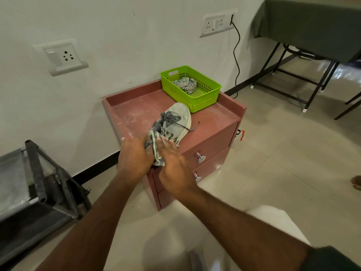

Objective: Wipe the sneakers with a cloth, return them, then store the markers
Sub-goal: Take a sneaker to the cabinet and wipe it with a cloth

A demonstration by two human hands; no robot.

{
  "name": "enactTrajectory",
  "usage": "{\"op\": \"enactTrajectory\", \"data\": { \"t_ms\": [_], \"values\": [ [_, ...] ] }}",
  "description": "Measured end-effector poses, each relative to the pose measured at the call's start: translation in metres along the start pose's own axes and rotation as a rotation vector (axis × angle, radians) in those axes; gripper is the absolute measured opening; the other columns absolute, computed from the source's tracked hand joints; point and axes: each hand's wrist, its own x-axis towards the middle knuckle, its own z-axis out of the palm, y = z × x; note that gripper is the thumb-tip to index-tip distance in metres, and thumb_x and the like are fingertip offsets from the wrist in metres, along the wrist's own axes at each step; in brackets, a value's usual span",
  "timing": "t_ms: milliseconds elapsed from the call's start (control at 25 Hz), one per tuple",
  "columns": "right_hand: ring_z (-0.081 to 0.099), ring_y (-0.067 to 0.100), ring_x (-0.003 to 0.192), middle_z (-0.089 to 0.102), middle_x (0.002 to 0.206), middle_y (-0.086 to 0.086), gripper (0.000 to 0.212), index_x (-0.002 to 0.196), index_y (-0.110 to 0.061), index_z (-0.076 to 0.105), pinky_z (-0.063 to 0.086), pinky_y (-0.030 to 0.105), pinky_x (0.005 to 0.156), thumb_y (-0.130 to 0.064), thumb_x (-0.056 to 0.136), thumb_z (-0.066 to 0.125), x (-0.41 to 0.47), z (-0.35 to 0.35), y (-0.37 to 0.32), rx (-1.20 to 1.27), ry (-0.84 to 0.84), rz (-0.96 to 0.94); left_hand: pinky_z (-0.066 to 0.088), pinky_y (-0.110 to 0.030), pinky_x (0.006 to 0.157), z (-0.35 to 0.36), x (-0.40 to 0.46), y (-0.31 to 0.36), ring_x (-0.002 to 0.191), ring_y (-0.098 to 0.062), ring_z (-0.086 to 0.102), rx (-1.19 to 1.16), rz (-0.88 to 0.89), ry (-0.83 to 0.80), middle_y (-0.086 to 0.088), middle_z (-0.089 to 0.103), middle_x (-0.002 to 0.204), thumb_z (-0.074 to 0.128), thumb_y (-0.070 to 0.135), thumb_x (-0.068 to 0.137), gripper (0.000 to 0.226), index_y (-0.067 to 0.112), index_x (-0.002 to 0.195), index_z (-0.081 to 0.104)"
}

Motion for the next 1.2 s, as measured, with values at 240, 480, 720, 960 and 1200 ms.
{"op": "enactTrajectory", "data": {
  "t_ms": [240,480,720,960,1200],
  "values": [
    [0.036,0.033,0.143,0.040,0.157,0.013,0.065,0.151,-0.012,0.039,0.037,0.046,0.116,0.007,0.090,0.048,0.050,-0.031,0.062,-0.358,-0.050,0.254,0.032,-0.055,0.109,-0.001,0.001,-0.011,0.094,-0.047,0.052,-0.021,-0.064,-0.069,-0.004,0.053,0.066,0.062,0.030,0.093,0.033,0.030,0.067,0.042],
    [0.020,0.023,0.153,0.026,0.165,0.007,0.083,0.155,-0.014,0.036,0.022,0.037,0.124,0.017,0.078,0.044,0.045,-0.012,0.031,-0.043,0.100,0.146,0.042,-0.057,0.096,0.000,-0.001,-0.003,0.095,-0.039,0.050,0.006,0.006,-0.036,-0.009,0.055,0.077,0.063,0.025,0.093,0.016,0.010,0.089,0.060],
    [0.007,0.016,0.155,0.019,0.167,0.004,0.091,0.156,-0.016,0.034,0.015,0.031,0.124,0.022,0.074,0.041,0.004,0.013,0.021,0.046,0.039,-0.027,0.041,-0.041,0.078,0.002,0.001,-0.005,0.084,-0.029,0.047,-0.012,0.029,-0.015,-0.006,0.056,0.073,0.061,0.024,0.093,0.019,0.020,0.077,0.050],
    [0.051,0.027,0.134,0.051,0.150,0.010,0.063,0.149,-0.015,0.047,0.046,0.030,0.101,0.005,0.089,0.049,0.052,-0.024,0.050,0.071,0.041,0.340,0.046,-0.048,0.085,-0.001,0.001,-0.009,0.086,-0.036,0.052,-0.064,-0.035,-0.067,-0.011,0.057,0.075,0.062,0.028,0.092,0.027,0.023,0.071,0.046],
    [0.068,0.023,0.085,0.071,0.090,0.005,0.028,0.110,-0.012,0.069,0.056,0.036,0.075,-0.003,0.095,0.047,0.056,-0.035,0.038,0.882,0.420,0.838,0.042,-0.039,0.069,0.005,0.003,-0.009,0.091,-0.032,0.051,0.010,-0.028,-0.037,-0.013,0.058,0.085,0.062,0.033,0.093,0.022,0.023,0.080,0.047]
  ]
}}
